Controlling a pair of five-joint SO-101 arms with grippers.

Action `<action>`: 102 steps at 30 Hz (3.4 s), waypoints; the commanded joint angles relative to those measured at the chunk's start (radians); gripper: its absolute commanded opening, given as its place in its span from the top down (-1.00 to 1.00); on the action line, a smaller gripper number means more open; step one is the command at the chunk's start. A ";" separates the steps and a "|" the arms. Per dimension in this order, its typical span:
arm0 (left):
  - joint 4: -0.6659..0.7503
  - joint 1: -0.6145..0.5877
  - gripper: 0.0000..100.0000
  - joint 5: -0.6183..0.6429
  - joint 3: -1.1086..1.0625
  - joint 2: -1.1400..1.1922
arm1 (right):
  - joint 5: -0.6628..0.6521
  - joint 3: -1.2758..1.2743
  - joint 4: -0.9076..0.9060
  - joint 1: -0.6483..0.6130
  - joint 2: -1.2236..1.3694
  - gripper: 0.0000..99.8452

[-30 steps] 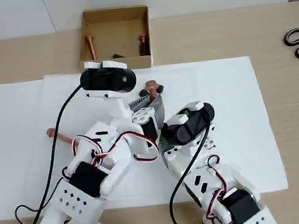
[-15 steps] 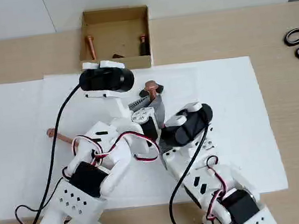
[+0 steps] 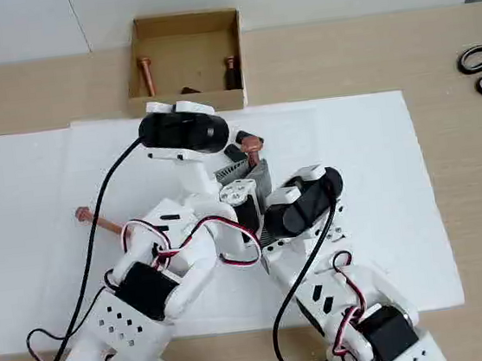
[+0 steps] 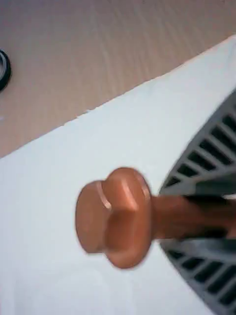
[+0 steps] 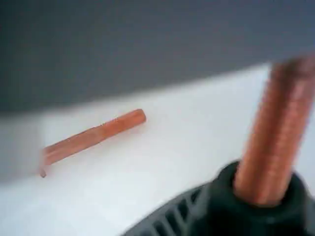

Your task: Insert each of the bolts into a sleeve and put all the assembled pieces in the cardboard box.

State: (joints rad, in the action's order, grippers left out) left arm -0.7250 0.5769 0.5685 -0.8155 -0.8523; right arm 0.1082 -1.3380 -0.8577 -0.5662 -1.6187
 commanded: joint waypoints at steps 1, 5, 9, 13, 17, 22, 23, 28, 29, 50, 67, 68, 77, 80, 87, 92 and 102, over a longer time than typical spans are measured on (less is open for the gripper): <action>-0.025 0.006 0.99 -0.009 0.005 -0.008 | 0.005 0.014 0.025 -0.004 -0.021 0.99; -0.051 0.009 0.99 -0.038 0.005 -0.008 | 0.003 0.014 0.025 -0.002 -0.021 0.99; -0.114 0.009 0.99 -0.058 0.005 -0.011 | 0.003 0.014 0.025 -0.002 -0.021 0.99; -0.124 0.012 0.99 -0.058 0.005 -0.014 | 0.003 0.014 0.025 -0.002 -0.021 0.99; -0.143 0.057 0.99 -0.058 -0.008 -0.012 | 0.003 0.014 0.025 -0.002 -0.021 0.99; -0.147 0.074 0.99 -0.087 -0.036 -0.012 | 0.003 0.014 0.025 -0.002 -0.021 0.99; -0.147 0.075 0.99 -0.103 -0.045 -0.014 | 0.003 0.014 0.025 -0.002 -0.021 0.99; -0.144 0.069 0.99 -0.127 -0.051 -0.015 | 0.002 0.014 0.025 -0.002 -0.021 0.99; -0.146 0.069 0.96 -0.127 -0.047 -0.015 | 0.002 0.014 0.025 -0.002 -0.021 0.99; -0.597 -0.212 0.43 -0.299 0.191 -0.017 | 0.002 0.014 0.025 0.001 -0.019 0.99; -0.750 -0.752 0.42 -0.628 0.242 -0.015 | -0.120 0.480 -0.179 0.378 0.423 0.99; -0.750 -0.752 0.42 -0.628 0.242 -0.015 | -0.118 0.555 -0.171 0.378 0.498 0.99; -0.752 -0.758 0.42 -0.628 0.236 -0.015 | -0.120 1.111 0.168 0.326 1.244 0.99; -0.752 -0.758 0.42 -0.628 0.234 -0.015 | -0.121 1.263 0.255 0.271 1.423 0.99; -0.824 -0.758 0.42 -0.628 0.236 -0.015 | -0.117 1.364 0.638 0.222 1.702 0.99; -0.836 -0.758 0.42 -0.628 0.234 -0.015 | -0.123 1.366 1.015 0.216 1.913 0.99; -0.836 -0.758 0.42 -0.628 0.200 -0.015 | -0.163 1.556 1.165 0.213 2.246 0.99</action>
State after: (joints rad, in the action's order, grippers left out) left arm -1.5566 -0.1765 -0.0575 -0.6222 -0.8600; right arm -0.0391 0.0890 0.2685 -0.3468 0.6030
